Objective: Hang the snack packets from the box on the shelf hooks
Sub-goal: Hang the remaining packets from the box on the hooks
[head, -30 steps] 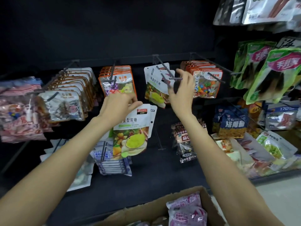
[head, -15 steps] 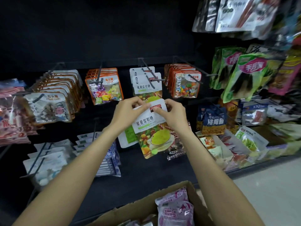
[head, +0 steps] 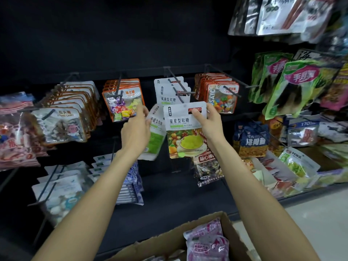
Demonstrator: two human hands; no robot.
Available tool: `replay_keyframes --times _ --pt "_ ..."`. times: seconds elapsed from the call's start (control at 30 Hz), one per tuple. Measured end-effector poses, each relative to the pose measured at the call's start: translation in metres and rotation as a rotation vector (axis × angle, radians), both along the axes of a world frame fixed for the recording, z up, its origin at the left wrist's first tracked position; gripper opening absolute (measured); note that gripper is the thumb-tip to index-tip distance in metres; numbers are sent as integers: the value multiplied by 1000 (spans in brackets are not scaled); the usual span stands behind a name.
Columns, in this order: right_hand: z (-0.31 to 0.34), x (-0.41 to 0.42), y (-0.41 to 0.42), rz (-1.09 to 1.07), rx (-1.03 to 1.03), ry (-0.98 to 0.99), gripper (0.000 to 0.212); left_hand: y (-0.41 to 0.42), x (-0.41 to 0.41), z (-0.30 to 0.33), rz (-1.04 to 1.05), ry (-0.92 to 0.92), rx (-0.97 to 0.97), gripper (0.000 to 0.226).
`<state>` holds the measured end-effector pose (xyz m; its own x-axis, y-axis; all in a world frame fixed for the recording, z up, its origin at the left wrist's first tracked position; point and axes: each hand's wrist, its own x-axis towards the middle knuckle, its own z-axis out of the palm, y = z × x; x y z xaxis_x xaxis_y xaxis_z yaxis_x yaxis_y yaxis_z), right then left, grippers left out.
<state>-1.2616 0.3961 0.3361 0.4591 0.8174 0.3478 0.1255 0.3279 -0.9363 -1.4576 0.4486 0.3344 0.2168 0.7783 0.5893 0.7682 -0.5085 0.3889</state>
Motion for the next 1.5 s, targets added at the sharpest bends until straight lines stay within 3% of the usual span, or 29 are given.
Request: replay_keyframes --times 0.17,0.3,0.5,0.67,0.8,0.87,0.97,1.1,1.3,1.5 --pt "-1 0 14 -16 74 -9 7 2 11 -1 -120 -171 -72 23" --pt "-1 -2 24 -49 28 18 12 8 26 10 -137 -304 -192 23" --pt "-3 -9 33 -83 -21 98 11 12 53 15 -9 -336 -44 50" --pt "-6 -10 25 -80 39 190 29 2 65 -3 -46 -594 -43 45" --pt "-3 -13 28 -42 104 196 36 12 69 -8 -8 -664 -79 49" --pt "-5 -14 34 -150 157 45 34 18 73 -6 44 -660 -107 50" --pt "-13 -11 52 -356 142 -431 25 31 79 -2 121 -627 -138 53" --pt "-17 2 80 -332 -5 -783 43 62 81 10 206 -479 -126 46" --pt "-7 9 105 -347 -90 -890 53 79 67 14 137 -194 -119 22" --pt "-11 5 108 -307 -148 -873 61 17 11 -3 137 -83 91 17"
